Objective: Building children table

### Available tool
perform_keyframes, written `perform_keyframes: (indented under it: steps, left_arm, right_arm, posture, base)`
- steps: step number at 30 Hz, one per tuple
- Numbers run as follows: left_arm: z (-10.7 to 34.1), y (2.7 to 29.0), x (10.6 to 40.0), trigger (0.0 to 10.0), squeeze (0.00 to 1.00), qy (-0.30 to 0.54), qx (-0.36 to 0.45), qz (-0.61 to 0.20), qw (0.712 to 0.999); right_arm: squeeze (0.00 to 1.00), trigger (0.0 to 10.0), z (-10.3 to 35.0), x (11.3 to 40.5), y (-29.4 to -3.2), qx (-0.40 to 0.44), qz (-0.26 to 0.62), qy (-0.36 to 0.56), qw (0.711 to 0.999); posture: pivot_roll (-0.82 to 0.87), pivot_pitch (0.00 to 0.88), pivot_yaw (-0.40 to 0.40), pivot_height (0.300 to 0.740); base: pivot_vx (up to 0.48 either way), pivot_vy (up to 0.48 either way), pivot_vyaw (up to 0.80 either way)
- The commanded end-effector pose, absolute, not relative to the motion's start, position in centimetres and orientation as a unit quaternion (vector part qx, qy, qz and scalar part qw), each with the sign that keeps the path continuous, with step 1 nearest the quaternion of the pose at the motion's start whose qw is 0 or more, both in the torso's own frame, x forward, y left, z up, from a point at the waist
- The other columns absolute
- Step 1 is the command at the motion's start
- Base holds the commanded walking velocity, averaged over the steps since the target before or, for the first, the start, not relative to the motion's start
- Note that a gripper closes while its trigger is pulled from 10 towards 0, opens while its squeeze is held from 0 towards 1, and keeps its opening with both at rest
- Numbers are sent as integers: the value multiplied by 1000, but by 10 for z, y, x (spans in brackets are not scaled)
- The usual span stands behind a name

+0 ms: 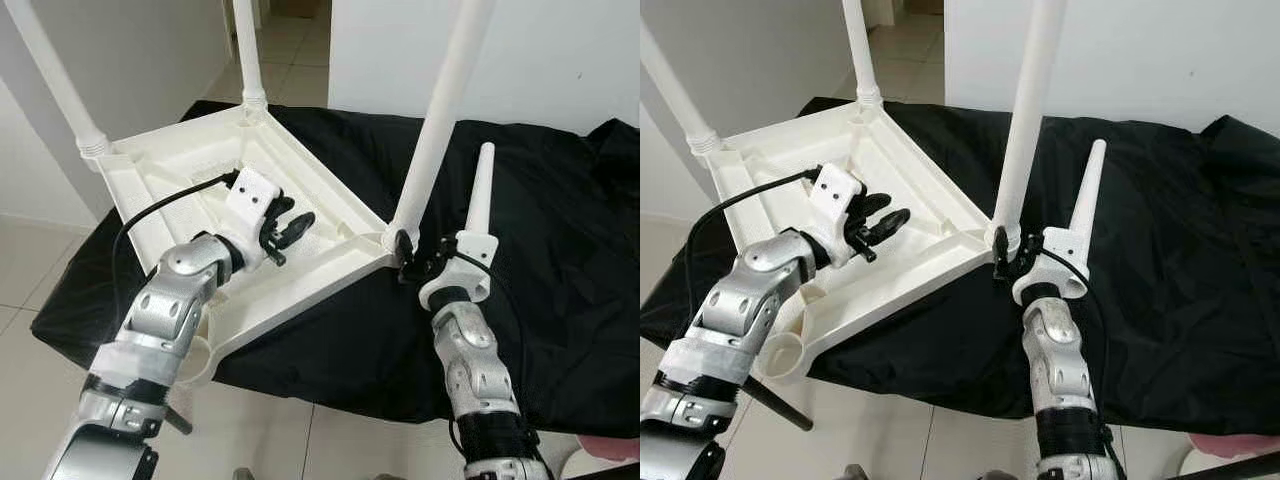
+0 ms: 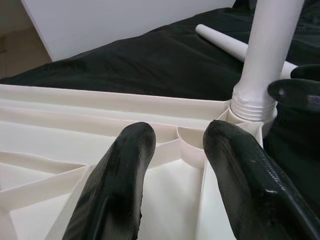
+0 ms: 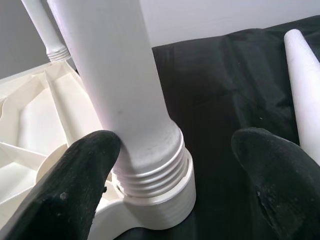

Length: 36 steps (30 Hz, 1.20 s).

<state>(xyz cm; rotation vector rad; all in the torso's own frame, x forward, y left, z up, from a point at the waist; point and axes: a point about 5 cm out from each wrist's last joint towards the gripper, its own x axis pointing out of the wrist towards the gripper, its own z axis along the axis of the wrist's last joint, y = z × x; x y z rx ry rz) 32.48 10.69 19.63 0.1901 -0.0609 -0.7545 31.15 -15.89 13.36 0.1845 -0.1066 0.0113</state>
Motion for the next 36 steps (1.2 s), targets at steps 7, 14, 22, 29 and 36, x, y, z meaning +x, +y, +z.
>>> perform_keyframes:
  steps: [7,14,22,29,36]
  left_arm:
    - [195,108,322,10000,0,-28,126,-394,910]
    - [187,110,315,10000,0,-15,146,-414,898]
    - [179,114,310,10000,0,-2,177,-425,888]
    - [171,127,309,10000,0,14,221,-423,879]
    - [165,151,308,10000,0,48,258,-429,864]
  right_arm:
    - [0,10000,141,337,-169,109,33,-48,992]
    - [0,10000,148,346,-189,88,28,-54,994]
    - [0,10000,155,352,-221,77,-41,-69,994]
    - [0,10000,156,353,-221,81,-37,-81,993]
    - [0,10000,157,344,-198,97,15,-114,989]
  posture:
    - [-45,34,27,740]
    - [-42,39,30,740]
    - [-34,43,31,740]
    - [-20,43,38,740]
    - [-12,40,43,740]
  base:
    - [0,0,0]
    - [0,0,0]
    - [0,0,0]
    - [0,0,0]
    - [0,0,0]
